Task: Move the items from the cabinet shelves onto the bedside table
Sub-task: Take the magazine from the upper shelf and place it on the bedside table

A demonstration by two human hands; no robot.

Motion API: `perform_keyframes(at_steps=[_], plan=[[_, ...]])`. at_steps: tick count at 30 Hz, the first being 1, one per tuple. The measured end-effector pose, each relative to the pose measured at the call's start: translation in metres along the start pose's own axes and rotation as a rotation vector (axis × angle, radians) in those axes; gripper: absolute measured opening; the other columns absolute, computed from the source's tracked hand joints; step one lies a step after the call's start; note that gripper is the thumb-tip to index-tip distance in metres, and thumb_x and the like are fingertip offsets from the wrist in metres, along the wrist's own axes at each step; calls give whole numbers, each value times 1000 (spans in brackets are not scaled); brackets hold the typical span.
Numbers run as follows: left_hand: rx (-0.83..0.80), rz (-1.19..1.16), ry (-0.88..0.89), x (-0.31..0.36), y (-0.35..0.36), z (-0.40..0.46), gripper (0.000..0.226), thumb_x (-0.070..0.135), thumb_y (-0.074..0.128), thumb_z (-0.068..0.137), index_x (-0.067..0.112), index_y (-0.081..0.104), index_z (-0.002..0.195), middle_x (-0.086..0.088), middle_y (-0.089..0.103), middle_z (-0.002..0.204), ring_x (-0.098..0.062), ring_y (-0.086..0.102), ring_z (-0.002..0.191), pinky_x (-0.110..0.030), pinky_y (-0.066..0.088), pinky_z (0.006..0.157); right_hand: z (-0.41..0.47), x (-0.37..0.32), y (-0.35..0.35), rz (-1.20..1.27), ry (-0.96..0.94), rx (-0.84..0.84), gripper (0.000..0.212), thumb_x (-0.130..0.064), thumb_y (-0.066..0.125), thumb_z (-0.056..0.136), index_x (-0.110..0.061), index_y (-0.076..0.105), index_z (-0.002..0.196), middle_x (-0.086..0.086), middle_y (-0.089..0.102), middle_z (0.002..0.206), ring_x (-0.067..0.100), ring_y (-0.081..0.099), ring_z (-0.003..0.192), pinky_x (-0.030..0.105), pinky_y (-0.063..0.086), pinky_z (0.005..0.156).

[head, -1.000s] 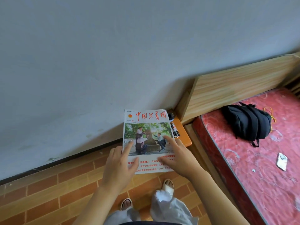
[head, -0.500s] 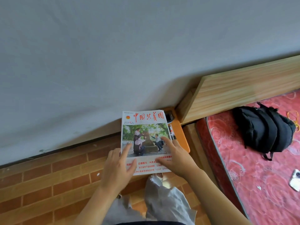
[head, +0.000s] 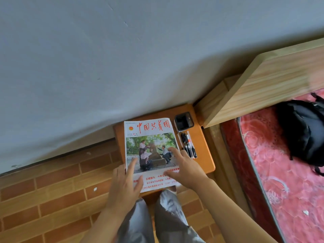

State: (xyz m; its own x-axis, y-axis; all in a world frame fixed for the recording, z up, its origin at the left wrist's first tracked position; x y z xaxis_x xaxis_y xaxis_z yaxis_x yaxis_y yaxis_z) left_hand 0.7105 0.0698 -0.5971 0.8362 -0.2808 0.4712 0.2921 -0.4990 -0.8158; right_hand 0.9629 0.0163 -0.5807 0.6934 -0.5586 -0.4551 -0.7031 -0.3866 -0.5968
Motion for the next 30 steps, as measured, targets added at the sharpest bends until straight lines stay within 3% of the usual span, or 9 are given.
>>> perform_keyframes(at_steps=[4,8,13,16,19,24,30], plan=[[-20,54,2,-22,49,28,67,57,44,100,26,34,158,-3,61,126,-19,51,113,-28,47,91,40,24,22,-44,29,-6,89,-59,74,88,-48,15,154,0,47,136,24,66,104,38,58,84],[-70,106,6,-38,84,43,68,57,41,99,27,32,159,-4,61,125,-22,53,112,-36,53,92,64,44,47,-53,79,-27,91,-59,76,87,-47,15,154,3,47,139,29,66,109,45,58,92],[-139,158,52,-45,105,51,64,46,62,97,25,43,155,-3,61,122,-22,56,109,-36,57,90,78,63,61,-31,155,13,90,-52,77,89,-44,18,156,5,45,144,32,62,120,49,55,99],[-169,191,132,-46,109,56,52,43,64,96,24,54,144,-2,60,124,-22,59,108,-34,59,83,86,69,62,-116,169,55,86,-47,73,93,-39,17,158,8,43,147,32,53,131,52,46,110],[-163,216,186,-47,108,59,43,38,64,96,24,58,136,-3,59,124,-23,58,104,-36,57,78,89,69,61,-213,184,83,72,-44,68,97,-34,29,156,9,38,153,33,44,140,56,38,115],[-137,222,194,-46,98,72,46,36,70,95,20,60,136,-6,55,136,-27,55,122,-43,57,93,86,61,61,-220,182,165,62,-37,66,98,-28,40,153,10,31,159,32,37,144,52,36,119],[-237,315,266,-45,104,96,58,36,69,95,22,51,149,-8,38,159,-34,34,148,-52,45,112,86,61,72,-268,144,270,64,-32,72,93,-25,43,150,10,15,168,35,21,154,55,27,123]])
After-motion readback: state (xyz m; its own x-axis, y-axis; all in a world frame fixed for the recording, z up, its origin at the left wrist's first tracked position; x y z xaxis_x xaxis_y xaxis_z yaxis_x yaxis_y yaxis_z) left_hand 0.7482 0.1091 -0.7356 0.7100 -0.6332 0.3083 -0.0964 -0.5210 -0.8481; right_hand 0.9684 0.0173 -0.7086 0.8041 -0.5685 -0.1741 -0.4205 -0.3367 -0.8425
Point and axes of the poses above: each hand's wrist, its own z-axis towards the middle knuckle, its own y-axis out of the palm, x = y × z, the point moved 1 cm from there along z, towards the middle knuckle
